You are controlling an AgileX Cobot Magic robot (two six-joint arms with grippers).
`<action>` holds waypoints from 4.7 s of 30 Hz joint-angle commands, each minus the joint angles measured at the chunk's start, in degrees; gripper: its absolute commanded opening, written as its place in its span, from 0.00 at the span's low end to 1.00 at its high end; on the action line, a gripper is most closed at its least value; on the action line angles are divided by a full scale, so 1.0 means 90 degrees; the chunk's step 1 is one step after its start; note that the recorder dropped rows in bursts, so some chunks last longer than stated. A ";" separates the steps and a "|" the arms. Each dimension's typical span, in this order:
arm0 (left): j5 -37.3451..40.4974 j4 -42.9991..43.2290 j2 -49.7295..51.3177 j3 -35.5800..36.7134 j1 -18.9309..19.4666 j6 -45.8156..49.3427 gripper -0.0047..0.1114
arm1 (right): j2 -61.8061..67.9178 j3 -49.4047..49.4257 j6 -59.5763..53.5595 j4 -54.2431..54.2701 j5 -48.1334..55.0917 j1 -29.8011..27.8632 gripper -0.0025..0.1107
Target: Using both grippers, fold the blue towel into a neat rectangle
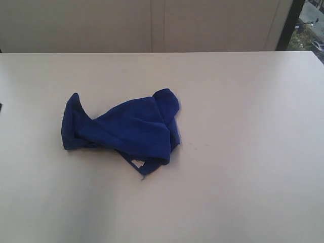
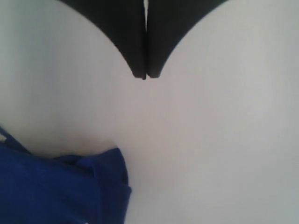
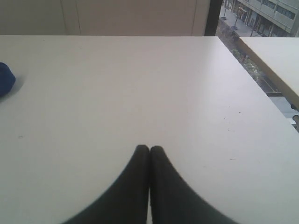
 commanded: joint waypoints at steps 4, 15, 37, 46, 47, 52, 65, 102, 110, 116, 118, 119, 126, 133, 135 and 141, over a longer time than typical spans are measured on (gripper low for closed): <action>0.0015 -0.2182 0.2415 -0.1345 0.0007 0.1940 0.04 | -0.0038 0.0027 0.0019 -0.0020 -0.0025 0.0030 0.02; 0.0381 -0.3086 0.4501 -0.3385 0.0007 0.2941 0.40 | -0.0038 0.0027 0.0019 -0.0020 -0.0025 0.0030 0.02; 0.0366 -0.3398 0.5210 -0.3732 -0.0004 0.3811 0.16 | -0.0038 0.0027 0.0019 -0.0020 -0.0025 0.0030 0.02; 0.0368 -0.3398 0.4949 -0.3732 0.0008 0.3878 0.04 | -0.0038 0.0027 0.0019 -0.0020 -0.0025 0.0030 0.02; 0.0447 -0.3398 0.4849 -0.3732 0.0008 0.3878 0.04 | -0.0038 0.0027 0.0019 -0.0020 -0.0025 0.0030 0.02; 0.1164 -0.3216 0.4257 -0.3732 0.0008 0.3427 0.04 | -0.0038 0.0027 0.0019 -0.0020 -0.0025 0.0030 0.02; 0.2229 -0.1616 0.3514 -0.3732 0.0008 0.3178 0.04 | -0.0038 0.0027 0.0019 -0.0020 -0.0025 0.0030 0.02; -0.1034 -0.2362 0.2869 -0.3724 0.0008 0.3162 0.04 | -0.0038 0.0027 0.0061 -0.0020 -0.1090 0.0030 0.02; -0.1312 -0.2357 0.2869 -0.3724 0.0008 0.3162 0.04 | -0.0038 0.0027 0.0061 -0.0020 -0.2798 0.0030 0.02; -0.1331 -0.2355 0.2869 -0.3724 0.0008 0.3162 0.04 | -0.0038 0.0027 0.0020 -0.0020 -0.3475 0.0030 0.02; -0.1234 -0.2355 0.2869 -0.3724 0.0008 0.3162 0.04 | -0.0038 0.0027 -0.0006 -0.0020 -0.3508 0.0030 0.02; -0.1208 -0.2355 0.2869 -0.3724 0.0008 0.3162 0.04 | -0.0038 0.0027 -0.0185 -0.0020 -0.3508 0.0030 0.02; -0.1075 -0.2370 0.2869 -0.3724 0.0008 0.3162 0.04 | -0.0038 0.0027 -0.0197 0.0077 -0.3602 0.0030 0.02; -0.0918 -0.2397 0.2869 -0.3724 0.0008 0.3162 0.04 | 0.0223 -0.1271 0.0006 0.0077 -0.1020 0.0030 0.02; -0.0906 -0.2397 0.2869 -0.3724 0.0008 0.3162 0.04 | 0.0571 -0.1710 0.0164 0.0077 -0.0323 0.0030 0.02; -0.0910 -0.2382 0.2869 -0.3724 0.0008 0.3181 0.04 | 0.1918 -0.2682 0.0185 0.0077 0.0586 0.0030 0.02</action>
